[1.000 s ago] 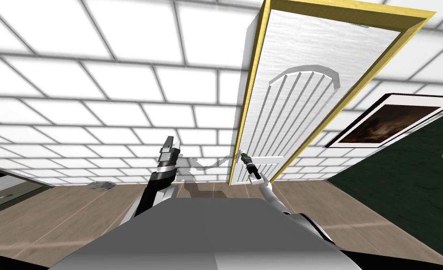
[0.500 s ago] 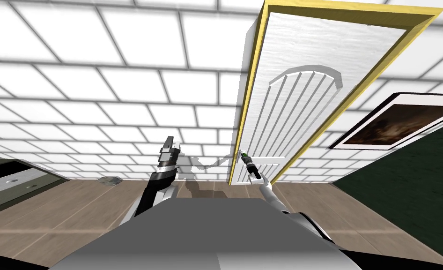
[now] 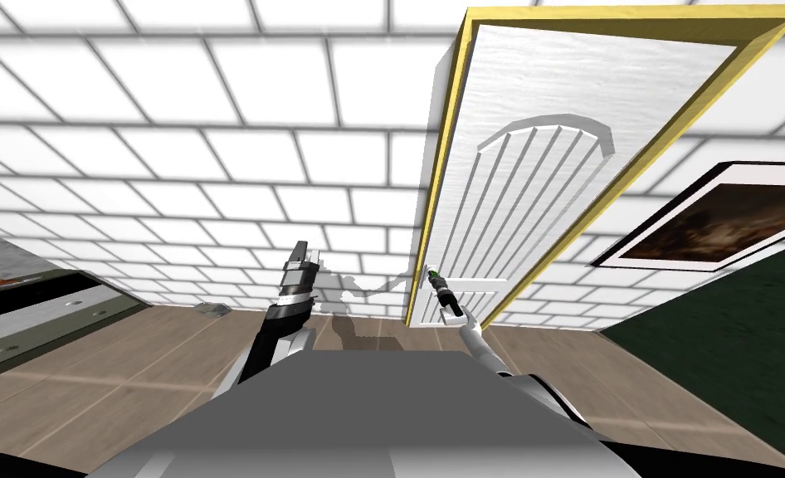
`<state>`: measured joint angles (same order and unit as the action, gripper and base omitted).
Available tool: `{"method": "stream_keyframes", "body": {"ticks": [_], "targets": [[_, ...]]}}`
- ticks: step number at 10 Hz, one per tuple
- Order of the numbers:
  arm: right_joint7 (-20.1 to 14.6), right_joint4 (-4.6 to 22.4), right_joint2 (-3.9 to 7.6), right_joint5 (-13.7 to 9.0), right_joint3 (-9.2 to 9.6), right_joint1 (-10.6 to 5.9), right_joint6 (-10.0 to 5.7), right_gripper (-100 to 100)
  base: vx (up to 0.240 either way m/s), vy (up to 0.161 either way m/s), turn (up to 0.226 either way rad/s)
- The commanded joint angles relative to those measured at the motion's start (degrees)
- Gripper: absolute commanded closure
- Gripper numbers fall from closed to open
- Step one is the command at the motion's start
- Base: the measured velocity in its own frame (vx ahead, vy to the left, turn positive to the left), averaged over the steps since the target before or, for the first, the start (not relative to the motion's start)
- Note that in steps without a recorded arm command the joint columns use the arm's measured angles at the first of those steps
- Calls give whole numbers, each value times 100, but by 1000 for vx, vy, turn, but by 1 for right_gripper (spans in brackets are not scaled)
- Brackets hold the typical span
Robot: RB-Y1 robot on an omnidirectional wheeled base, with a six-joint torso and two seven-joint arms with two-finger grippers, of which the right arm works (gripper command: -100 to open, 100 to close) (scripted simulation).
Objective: Pull the door open
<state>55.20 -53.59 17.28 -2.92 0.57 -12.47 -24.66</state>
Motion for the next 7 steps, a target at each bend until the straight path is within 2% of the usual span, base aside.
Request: {"method": "stream_keyframes", "body": {"ticks": [1,3,7], "targets": [[-158,24,-9,-36,5,-6,-12,100,-31,-24,29],[-517,65,-5,-151,1,-34,-25,100,-41,-30,66],[-982,107,-1,-266,-3,-61,-38,100,-36,-25,58]]}}
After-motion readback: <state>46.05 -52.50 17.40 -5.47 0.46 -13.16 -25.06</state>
